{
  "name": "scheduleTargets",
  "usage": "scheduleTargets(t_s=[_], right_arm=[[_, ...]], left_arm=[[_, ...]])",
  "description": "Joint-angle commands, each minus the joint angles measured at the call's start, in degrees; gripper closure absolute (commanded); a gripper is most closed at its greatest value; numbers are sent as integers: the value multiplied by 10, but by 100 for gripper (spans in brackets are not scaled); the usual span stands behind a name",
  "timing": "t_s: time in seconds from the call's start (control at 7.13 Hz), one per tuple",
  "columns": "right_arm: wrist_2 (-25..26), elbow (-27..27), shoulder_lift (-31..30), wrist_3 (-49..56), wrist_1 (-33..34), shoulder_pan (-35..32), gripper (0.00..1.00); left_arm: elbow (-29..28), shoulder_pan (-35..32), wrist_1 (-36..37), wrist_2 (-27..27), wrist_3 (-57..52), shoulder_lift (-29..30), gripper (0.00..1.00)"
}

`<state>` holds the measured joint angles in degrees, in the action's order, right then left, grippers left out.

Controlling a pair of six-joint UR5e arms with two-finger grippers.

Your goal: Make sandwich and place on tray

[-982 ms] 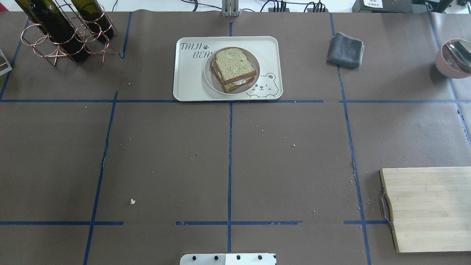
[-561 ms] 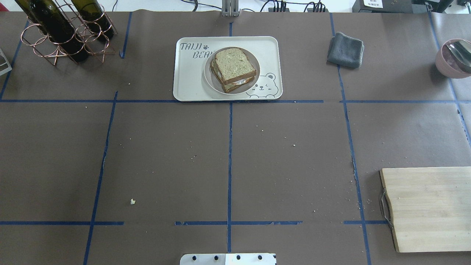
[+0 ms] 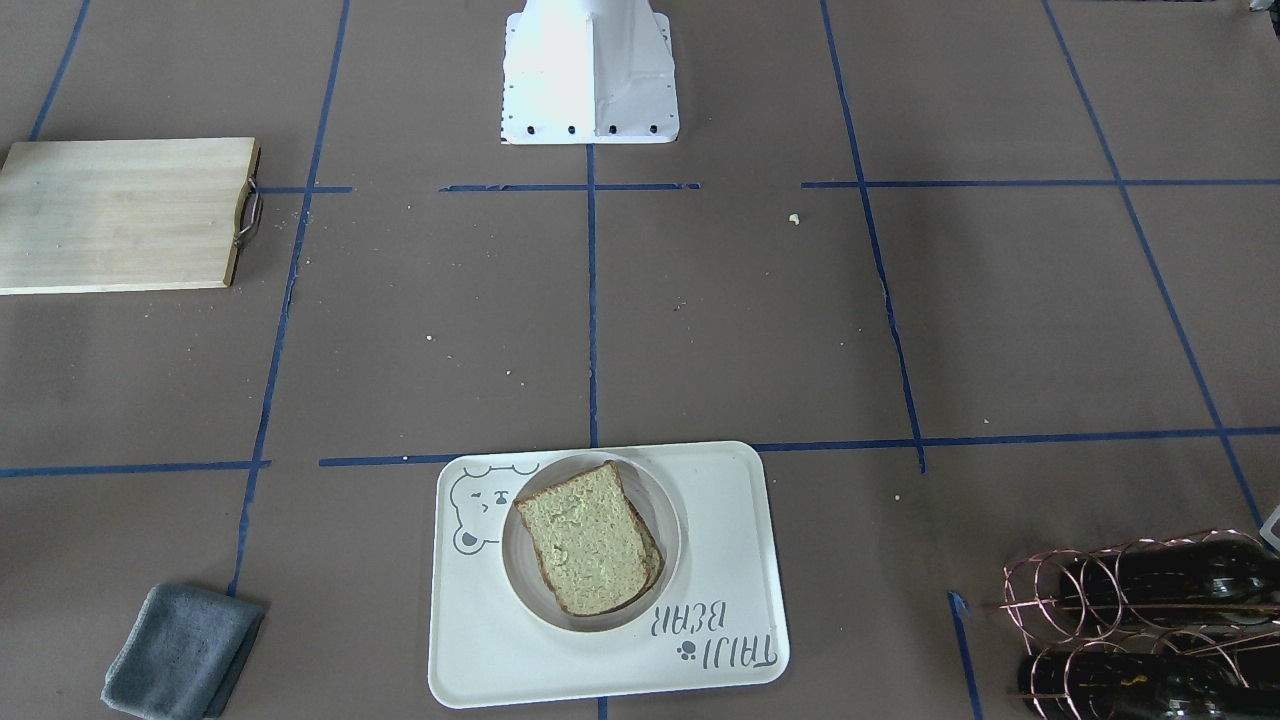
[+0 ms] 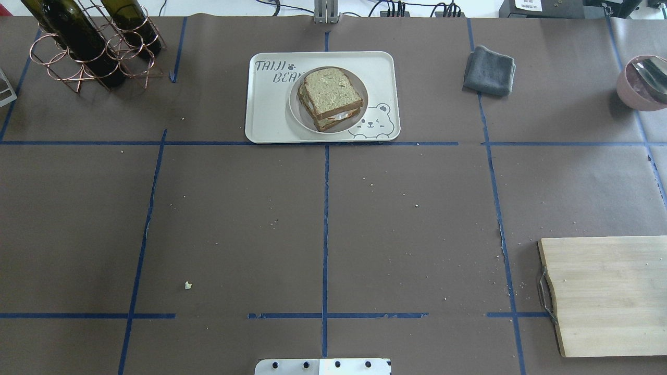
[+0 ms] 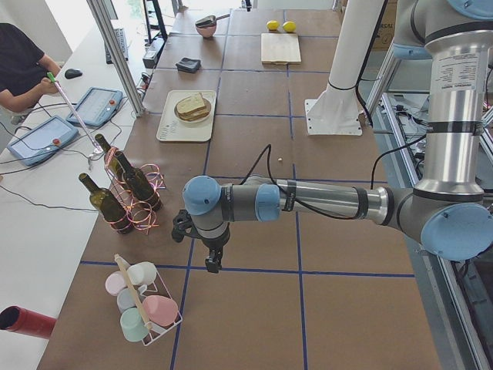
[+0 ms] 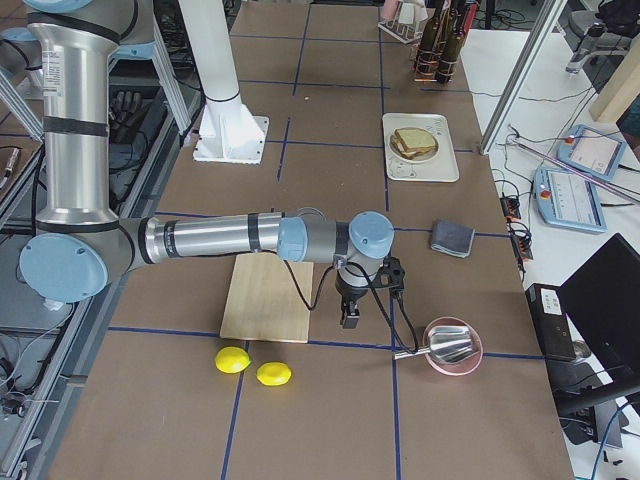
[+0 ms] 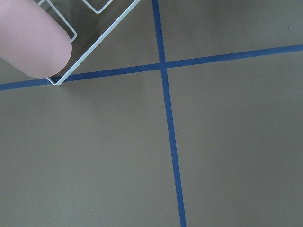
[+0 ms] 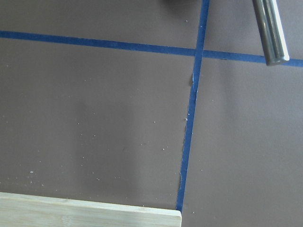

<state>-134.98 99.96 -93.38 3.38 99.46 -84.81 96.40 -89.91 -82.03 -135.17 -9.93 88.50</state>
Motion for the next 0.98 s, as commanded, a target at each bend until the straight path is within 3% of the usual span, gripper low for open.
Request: scheduleTargets(t_s=[0.0, 0.84], right_arm=[[-2, -3, 5, -1, 0, 0, 0], [-5, -29, 24, 0, -1, 1, 0]], left_arm=[[0, 0, 2, 0, 0, 1, 0], [-3, 0, -1, 0, 0, 5, 0]])
